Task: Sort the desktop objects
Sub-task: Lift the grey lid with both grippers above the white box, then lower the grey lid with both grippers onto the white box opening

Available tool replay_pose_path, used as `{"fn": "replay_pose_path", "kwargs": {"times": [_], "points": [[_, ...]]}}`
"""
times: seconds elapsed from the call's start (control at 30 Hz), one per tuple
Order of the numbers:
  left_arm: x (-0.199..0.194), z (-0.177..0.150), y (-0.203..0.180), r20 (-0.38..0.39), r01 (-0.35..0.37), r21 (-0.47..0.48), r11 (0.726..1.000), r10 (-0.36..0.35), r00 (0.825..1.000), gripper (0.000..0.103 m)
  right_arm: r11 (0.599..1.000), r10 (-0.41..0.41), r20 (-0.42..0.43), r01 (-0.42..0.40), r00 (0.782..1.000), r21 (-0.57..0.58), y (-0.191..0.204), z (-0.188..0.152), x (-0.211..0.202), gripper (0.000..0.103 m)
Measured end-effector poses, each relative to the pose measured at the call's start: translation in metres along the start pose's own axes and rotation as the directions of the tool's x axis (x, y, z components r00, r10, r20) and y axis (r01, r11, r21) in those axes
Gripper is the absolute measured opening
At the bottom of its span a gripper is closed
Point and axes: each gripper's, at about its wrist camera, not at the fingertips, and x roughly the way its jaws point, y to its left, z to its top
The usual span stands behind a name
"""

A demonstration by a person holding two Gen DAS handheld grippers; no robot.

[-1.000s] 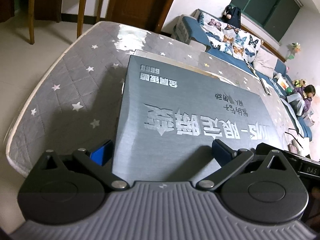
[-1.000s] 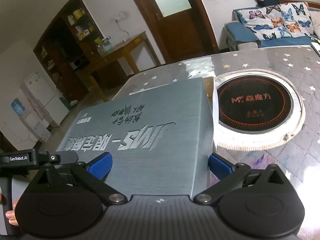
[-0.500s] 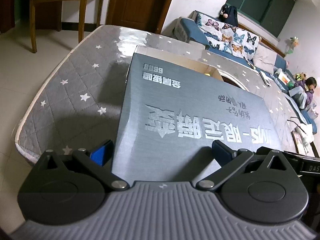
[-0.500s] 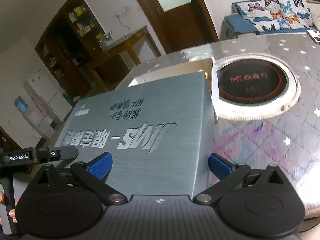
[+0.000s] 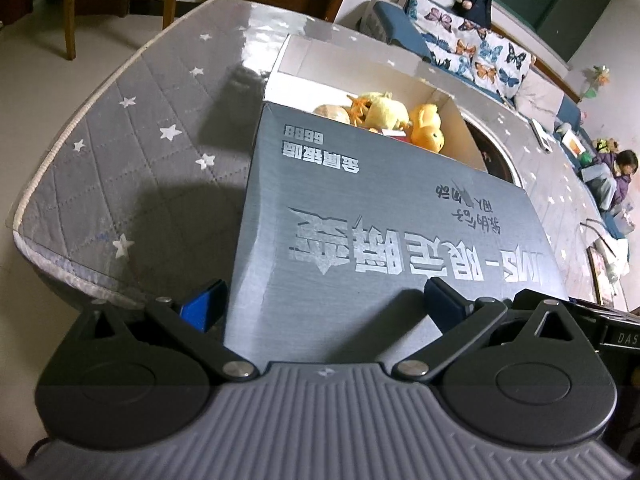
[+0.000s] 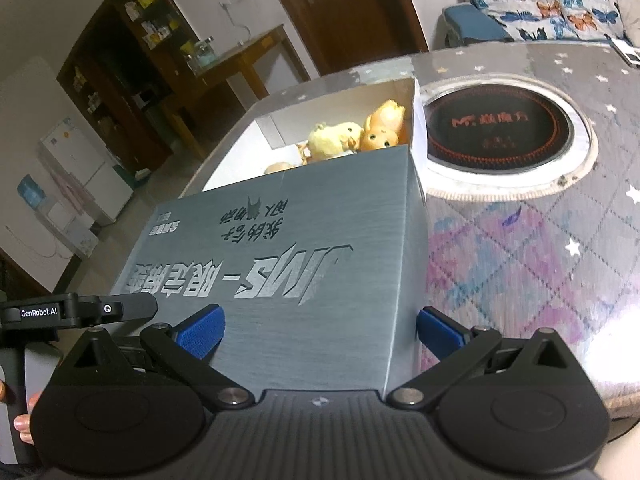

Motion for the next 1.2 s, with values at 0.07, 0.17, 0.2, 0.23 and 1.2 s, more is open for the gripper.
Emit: {"fn": "replay_pose_path", "kwargs": {"times": [0.07,0.17,0.2,0.23,1.2], "points": [[0.004,0.000,0.001,-0.017,-0.005,0.001,1.000,0.005,1.000,0.103,1.000,-0.001,-0.012,0.001,1.000,0.005,-0.002,-0.001,0.003,0.103],[0.008,0.000,0.001,-0.040,-0.009,0.004,1.000,0.009,0.999,0.103,1.000,-0.002,-0.032,0.002,0.999,0.018,-0.005,-0.002,0.007,0.103],[0.010,0.000,0.001,-0.046,-0.012,0.004,1.000,0.012,0.999,0.103,1.000,-0.002,-0.040,0.003,0.999,0.022,-0.007,-0.002,0.008,0.103],[0.011,0.001,0.001,-0.050,-0.014,0.006,1.000,0.014,0.999,0.103,1.000,-0.002,-0.047,0.003,0.999,0.027,-0.008,-0.002,0.010,0.103],[0.029,0.009,0.001,-0.126,-0.016,0.021,1.000,0.019,0.992,0.103,0.998,-0.012,-0.092,0.017,0.996,0.054,-0.018,0.000,0.025,0.103]]}}
